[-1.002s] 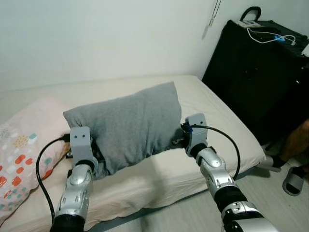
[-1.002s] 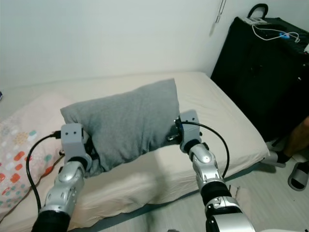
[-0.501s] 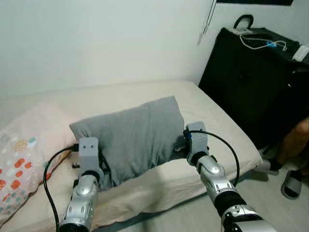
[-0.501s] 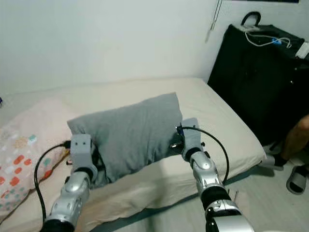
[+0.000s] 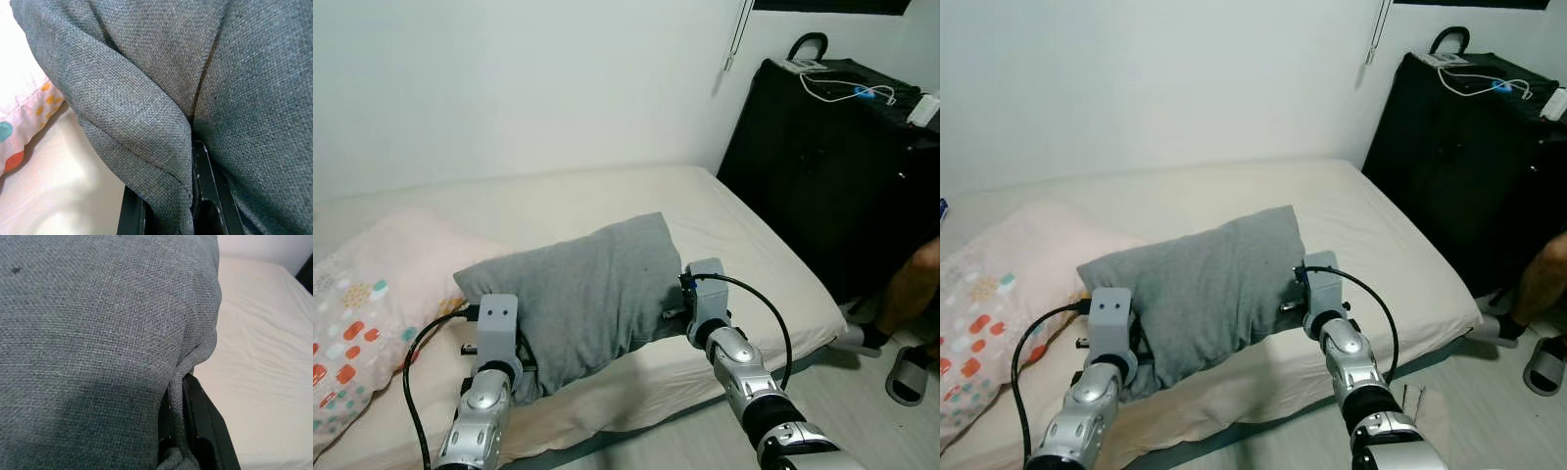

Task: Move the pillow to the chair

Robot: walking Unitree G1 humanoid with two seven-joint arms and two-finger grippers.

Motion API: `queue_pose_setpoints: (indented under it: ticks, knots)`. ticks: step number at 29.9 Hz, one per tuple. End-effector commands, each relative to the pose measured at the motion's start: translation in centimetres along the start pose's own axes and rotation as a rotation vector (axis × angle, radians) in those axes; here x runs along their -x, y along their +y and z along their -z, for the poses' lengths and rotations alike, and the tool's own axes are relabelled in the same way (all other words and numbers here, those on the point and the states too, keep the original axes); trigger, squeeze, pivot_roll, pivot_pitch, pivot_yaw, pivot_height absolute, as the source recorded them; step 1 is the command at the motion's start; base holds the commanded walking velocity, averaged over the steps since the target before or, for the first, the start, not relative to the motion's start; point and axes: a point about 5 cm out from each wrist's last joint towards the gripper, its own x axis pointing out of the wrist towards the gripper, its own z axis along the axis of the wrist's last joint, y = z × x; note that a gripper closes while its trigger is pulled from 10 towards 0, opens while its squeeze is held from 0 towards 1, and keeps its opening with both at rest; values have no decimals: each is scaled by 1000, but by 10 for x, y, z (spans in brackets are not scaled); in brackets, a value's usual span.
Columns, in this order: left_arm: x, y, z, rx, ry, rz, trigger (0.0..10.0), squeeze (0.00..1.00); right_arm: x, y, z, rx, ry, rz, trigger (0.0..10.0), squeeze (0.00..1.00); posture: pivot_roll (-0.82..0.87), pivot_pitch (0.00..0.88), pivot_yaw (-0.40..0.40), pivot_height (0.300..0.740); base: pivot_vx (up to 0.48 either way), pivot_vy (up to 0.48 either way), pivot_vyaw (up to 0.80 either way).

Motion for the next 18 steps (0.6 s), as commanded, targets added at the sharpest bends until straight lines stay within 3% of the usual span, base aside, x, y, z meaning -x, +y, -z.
queue_pose_setpoints:
  ticks: [1, 18]
  knots:
    - [-4, -17, -13, -15, -63, 75, 10000, 0, -2, 13, -1, 6, -24, -43, 10000, 0, -14, 0, -103, 721, 0, 0, 0]
    - [-4, -23, -11, -6, -76, 103, 10000, 0, 1, 13, 4, 28, -34, 15, 10000, 0, -9, 0, -105, 721, 0, 0, 0]
